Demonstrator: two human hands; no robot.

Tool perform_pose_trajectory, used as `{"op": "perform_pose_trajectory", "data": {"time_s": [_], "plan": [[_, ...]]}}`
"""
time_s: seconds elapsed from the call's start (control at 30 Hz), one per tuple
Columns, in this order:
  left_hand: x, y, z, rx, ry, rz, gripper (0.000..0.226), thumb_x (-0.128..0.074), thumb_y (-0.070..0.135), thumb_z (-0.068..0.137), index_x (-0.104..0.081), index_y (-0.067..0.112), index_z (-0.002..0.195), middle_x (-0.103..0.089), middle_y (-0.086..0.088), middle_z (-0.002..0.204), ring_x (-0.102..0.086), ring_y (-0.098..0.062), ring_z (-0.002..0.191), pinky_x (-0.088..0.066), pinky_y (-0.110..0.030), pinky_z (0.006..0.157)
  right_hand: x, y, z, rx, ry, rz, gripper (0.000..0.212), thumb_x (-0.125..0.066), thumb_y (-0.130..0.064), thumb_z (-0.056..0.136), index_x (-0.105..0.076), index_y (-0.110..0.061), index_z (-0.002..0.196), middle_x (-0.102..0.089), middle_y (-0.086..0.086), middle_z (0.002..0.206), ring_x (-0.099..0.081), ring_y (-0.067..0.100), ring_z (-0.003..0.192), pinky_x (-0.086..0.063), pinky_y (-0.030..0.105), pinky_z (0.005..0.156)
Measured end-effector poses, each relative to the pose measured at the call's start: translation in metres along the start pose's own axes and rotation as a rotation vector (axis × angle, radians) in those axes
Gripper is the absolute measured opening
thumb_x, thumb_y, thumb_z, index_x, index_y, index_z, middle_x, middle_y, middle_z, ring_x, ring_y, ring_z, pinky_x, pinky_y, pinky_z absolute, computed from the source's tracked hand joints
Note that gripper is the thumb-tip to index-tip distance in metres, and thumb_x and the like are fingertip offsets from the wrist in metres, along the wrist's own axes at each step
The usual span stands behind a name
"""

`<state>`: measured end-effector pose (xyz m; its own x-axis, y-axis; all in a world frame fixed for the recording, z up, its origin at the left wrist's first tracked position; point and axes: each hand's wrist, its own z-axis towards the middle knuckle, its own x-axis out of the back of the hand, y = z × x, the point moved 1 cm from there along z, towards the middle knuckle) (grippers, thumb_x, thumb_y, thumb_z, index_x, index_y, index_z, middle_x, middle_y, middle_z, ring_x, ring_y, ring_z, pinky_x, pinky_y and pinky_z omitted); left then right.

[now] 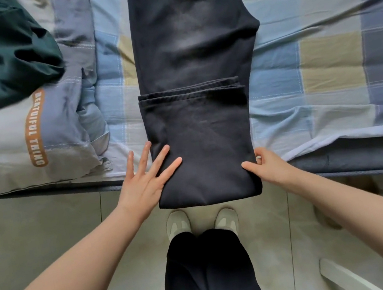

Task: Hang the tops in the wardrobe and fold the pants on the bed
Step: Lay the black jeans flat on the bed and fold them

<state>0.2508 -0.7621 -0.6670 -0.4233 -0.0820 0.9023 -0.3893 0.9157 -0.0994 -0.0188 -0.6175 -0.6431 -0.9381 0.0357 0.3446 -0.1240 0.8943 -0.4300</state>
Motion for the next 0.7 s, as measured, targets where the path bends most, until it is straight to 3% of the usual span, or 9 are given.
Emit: {"op": "perform_pose_trajectory", "data": {"time_s": [0.07,0.2,0.27,0.33,0.43,0.47,0.57,0.63,0.7], "plan": [[0.011,-0.006,-0.008,-0.063,-0.043,-0.027,0.077,-0.020,0.007,0.084,-0.006,0.037,0.153,-0.025,-0.006,0.160,0.005,-0.036,0.150,0.006,-0.059,0.113,0.005,0.003,-0.016,-0.016,-0.059,0.035,0.013,-0.056,-0.023,0.094,-0.049,-0.013,0.095,-0.055,-0.008,0.067,-0.054,-0.006,0.053,-0.038,0.010,0.051],[0.060,-0.009,-0.013,-0.265,-0.316,-0.022,0.078,-0.022,0.006,0.093,0.024,0.039,0.147,-0.004,-0.004,0.165,0.024,-0.026,0.146,0.020,-0.048,0.113,0.019,0.008,-0.052,0.032,-0.080,-0.147,0.054,-0.054,-0.024,0.092,-0.027,-0.022,0.139,-0.067,-0.003,0.090,-0.064,0.021,0.084,-0.046,0.032,0.074],[0.096,-0.009,-0.010,-0.355,-0.454,-0.032,0.076,-0.036,0.013,0.098,0.011,0.040,0.152,-0.004,0.000,0.165,0.017,-0.025,0.149,0.017,-0.048,0.115,0.029,0.006,-0.070,0.185,-0.093,-0.318,0.063,-0.049,-0.018,0.094,-0.020,-0.038,0.145,-0.062,-0.009,0.109,-0.061,0.027,0.101,-0.043,0.033,0.084],[0.127,-0.016,-0.003,-0.438,-0.517,-0.082,0.074,-0.039,0.011,0.096,-0.002,0.041,0.154,-0.013,0.005,0.163,0.014,-0.021,0.150,0.015,-0.047,0.117,0.045,-0.008,-0.083,0.209,-0.174,-0.345,0.054,-0.048,-0.015,0.094,-0.037,-0.042,0.139,-0.054,-0.015,0.132,-0.055,0.015,0.119,-0.040,0.025,0.098],[0.165,-0.045,0.018,-0.358,-0.643,-0.543,0.053,-0.041,0.018,0.093,-0.041,0.038,0.142,-0.045,0.010,0.148,-0.025,-0.017,0.147,-0.017,-0.036,0.121,0.087,-0.042,-0.082,-0.053,-0.379,0.041,0.039,-0.050,-0.007,0.093,-0.062,-0.027,0.124,-0.067,-0.004,0.107,-0.062,0.004,0.087,-0.049,0.021,0.073],[0.180,-0.061,0.030,-0.289,-0.604,-0.704,0.039,-0.044,0.037,0.092,-0.055,0.029,0.128,-0.059,0.007,0.134,-0.047,-0.018,0.133,-0.034,-0.034,0.111,0.106,-0.060,-0.080,-0.125,-0.425,0.184,0.033,-0.051,-0.006,0.092,-0.067,-0.019,0.118,-0.067,0.002,0.099,-0.061,0.010,0.081,-0.049,0.024,0.066],[0.223,-0.109,0.079,-0.030,-0.289,-1.103,0.092,-0.041,0.091,0.063,-0.066,0.010,0.099,-0.071,0.008,0.095,-0.064,-0.006,0.093,-0.051,-0.026,0.088,0.164,-0.129,-0.067,-0.089,-0.418,0.388,0.011,-0.052,-0.019,0.088,-0.058,-0.010,0.087,-0.054,0.012,0.072,-0.055,0.018,0.054,-0.046,0.026,0.048],[0.237,-0.138,0.124,0.181,-0.095,-1.406,0.090,-0.044,0.095,0.057,-0.066,0.013,0.087,-0.071,0.012,0.076,-0.065,0.000,0.075,-0.054,-0.025,0.073,0.199,-0.176,-0.039,0.003,-0.274,0.500,0.031,-0.040,-0.044,0.093,-0.051,-0.017,0.086,-0.056,0.012,0.067,-0.057,0.021,0.048,-0.047,0.028,0.053],[0.232,-0.160,0.172,0.384,0.015,-1.675,0.065,-0.036,0.079,0.083,-0.065,0.021,0.093,-0.072,0.011,0.080,-0.067,-0.003,0.077,-0.051,-0.029,0.077,0.216,-0.208,0.006,0.092,-0.032,0.611,0.056,-0.017,-0.062,0.096,-0.056,-0.021,0.098,-0.063,0.011,0.067,-0.065,0.023,0.055,-0.047,0.030,0.063]]}}
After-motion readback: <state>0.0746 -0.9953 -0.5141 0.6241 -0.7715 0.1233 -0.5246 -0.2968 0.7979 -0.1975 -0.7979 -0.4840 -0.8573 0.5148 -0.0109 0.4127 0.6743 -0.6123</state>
